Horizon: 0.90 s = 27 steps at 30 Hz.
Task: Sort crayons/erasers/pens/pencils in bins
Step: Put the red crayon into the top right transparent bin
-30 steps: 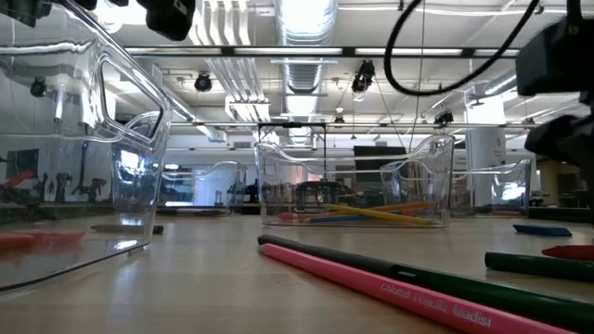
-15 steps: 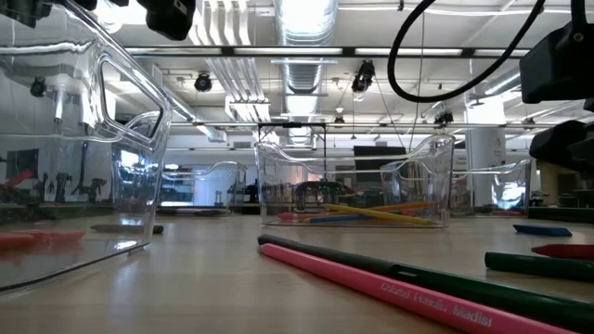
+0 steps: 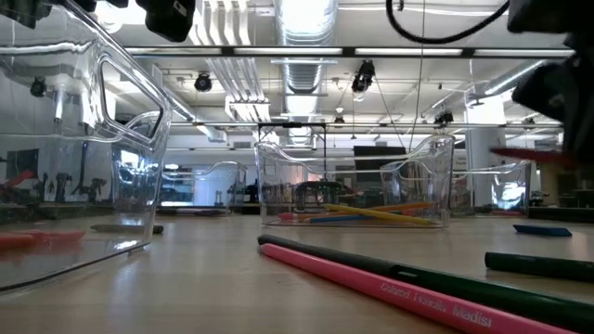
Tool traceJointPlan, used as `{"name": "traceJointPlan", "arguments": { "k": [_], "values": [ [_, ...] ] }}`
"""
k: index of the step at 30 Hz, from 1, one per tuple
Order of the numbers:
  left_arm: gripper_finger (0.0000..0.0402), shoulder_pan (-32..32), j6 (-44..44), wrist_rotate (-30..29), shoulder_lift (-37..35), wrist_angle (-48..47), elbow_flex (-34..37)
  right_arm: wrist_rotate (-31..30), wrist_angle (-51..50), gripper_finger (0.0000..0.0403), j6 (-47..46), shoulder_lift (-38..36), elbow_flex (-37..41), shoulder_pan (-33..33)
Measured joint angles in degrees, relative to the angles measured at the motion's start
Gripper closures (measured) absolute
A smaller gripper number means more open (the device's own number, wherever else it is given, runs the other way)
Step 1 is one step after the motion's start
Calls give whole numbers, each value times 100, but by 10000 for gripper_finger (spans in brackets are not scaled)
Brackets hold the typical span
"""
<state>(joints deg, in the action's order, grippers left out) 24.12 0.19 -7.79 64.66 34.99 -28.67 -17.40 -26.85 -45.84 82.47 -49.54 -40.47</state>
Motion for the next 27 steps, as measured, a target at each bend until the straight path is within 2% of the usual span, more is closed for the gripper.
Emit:
{"name": "traceJointPlan", "arguments": {
  "k": [5,10,13,16,21,24,27],
  "values": [
    [282,0,2,0,0,3,0,-782,-387,391,192,-823,22,11],
    [282,0,2,0,0,3,0,-2198,-1150,391,238,-1779,19,173],
    [282,0,1,0,0,5,0,-2996,-1677,391,53,-2329,19,515],
    [282,1,6,0,0,5,0,-3334,-2246,391,-107,-2764,31,1180],
    [282,2,15,0,0,5,0,-3233,-2538,391,349,-3358,149,2788],
    [282,-2,17,0,-2,5,1,-2717,-2112,391,1172,-3556,320,3884],
    [282,-2,20,0,-2,5,2,-1891,-1468,391,2055,-3655,543,5062]
  ]
}}
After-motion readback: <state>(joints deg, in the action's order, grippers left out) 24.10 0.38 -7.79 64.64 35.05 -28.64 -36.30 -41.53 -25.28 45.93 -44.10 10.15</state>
